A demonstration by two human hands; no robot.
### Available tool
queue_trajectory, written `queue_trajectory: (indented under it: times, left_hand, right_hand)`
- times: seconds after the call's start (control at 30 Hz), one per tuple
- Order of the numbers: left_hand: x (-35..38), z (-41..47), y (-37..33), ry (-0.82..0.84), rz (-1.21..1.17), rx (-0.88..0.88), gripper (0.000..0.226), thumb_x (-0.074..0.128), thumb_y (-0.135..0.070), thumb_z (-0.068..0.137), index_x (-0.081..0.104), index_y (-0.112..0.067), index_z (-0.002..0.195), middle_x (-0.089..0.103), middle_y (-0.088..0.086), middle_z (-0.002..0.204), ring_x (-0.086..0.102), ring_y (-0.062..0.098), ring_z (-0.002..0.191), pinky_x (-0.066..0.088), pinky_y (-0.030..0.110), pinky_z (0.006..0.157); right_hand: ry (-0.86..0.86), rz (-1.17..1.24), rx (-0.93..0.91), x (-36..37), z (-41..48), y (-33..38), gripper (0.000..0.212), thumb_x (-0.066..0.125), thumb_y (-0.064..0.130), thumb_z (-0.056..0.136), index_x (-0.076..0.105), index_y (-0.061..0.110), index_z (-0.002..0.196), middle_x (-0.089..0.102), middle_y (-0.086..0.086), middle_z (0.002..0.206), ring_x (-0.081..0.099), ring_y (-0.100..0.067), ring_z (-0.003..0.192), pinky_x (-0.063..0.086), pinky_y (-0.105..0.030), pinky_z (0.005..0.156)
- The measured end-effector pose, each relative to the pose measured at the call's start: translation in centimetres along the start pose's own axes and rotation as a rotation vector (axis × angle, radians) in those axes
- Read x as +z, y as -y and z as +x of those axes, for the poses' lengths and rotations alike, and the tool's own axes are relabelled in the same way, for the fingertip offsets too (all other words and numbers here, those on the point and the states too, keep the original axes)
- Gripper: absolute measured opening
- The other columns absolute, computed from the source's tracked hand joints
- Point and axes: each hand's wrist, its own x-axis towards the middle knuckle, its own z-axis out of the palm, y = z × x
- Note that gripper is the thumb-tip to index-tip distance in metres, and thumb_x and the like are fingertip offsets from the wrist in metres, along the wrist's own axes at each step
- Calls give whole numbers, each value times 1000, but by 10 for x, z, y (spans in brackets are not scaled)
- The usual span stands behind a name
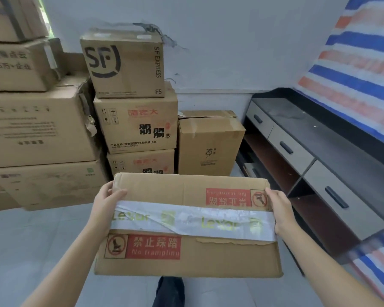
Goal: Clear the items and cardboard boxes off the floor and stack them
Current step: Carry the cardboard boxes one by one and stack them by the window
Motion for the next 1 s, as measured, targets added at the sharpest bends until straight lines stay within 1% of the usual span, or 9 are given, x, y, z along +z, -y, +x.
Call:
queue_trajectory:
  times: [0.17,0.3,0.37,0.47,0.57,0.63,0.77,0.93,1.0]
  left_hand:
    - [61,109,-3,63,58,-106,45,54,-20,92,43,-13,135,51,8,128,48,30,118,40,47,100]
    - [115,192,-33,118,60,-152,45,53,-20,93,42,-11,136,49,10,128,48,31,117,40,49,100]
    - [140,227,-53,147,56,-119,43,52,-18,93,43,-11,134,50,9,128,48,29,115,40,47,100]
    - [175,258,-87,187,9,-9,28,49,-15,95,50,-20,122,53,-3,112,47,19,105,38,37,93]
    - [211,288,-117,192,-46,167,26,46,-9,95,56,-32,99,57,-13,98,53,13,96,43,30,86]
    - [236,312,-127,159,-42,259,30,47,-11,93,57,-26,117,60,-5,112,54,16,105,44,32,91]
    - [293,367,-138,36,-44,348,50,50,-15,94,37,-19,142,40,1,144,42,19,130,35,40,109]
    - [363,429,-153,-36,-17,543,73,53,-40,74,35,-17,140,44,-11,129,41,12,126,31,29,107]
    - [385,458,-153,-69,11,611,65,49,-43,71,37,-26,132,44,-19,123,44,4,121,33,21,104]
  right_hand:
    - [21,-34,46,33,101,30,20,54,30,93,50,12,86,63,-13,88,61,-25,78,49,-41,77]
    - [-21,-122,42,54,175,67,30,57,36,91,50,7,96,64,-17,98,63,-32,91,50,-45,84]
    - [-51,-134,17,62,203,90,35,57,37,90,50,5,103,63,-15,97,63,-29,89,51,-42,78]
    - [-109,-110,-83,67,237,119,28,53,38,92,48,11,95,59,-6,89,58,-16,77,43,-30,60]
    - [-181,-104,-242,67,277,148,26,50,35,94,45,11,101,55,2,88,54,-7,77,40,-25,61]
    - [-204,-104,-339,69,310,166,21,47,32,95,43,13,103,53,4,89,53,-5,78,41,-23,63]
    - [-227,-90,-463,80,389,193,11,41,28,98,41,18,95,51,7,87,52,-3,77,45,-17,62]
    - [-185,-141,-503,97,508,222,24,35,34,99,38,11,92,47,3,81,49,-7,73,40,-24,61]
    - [-147,-112,-478,106,552,234,22,38,34,98,38,18,84,48,2,81,49,-7,72,39,-24,60]
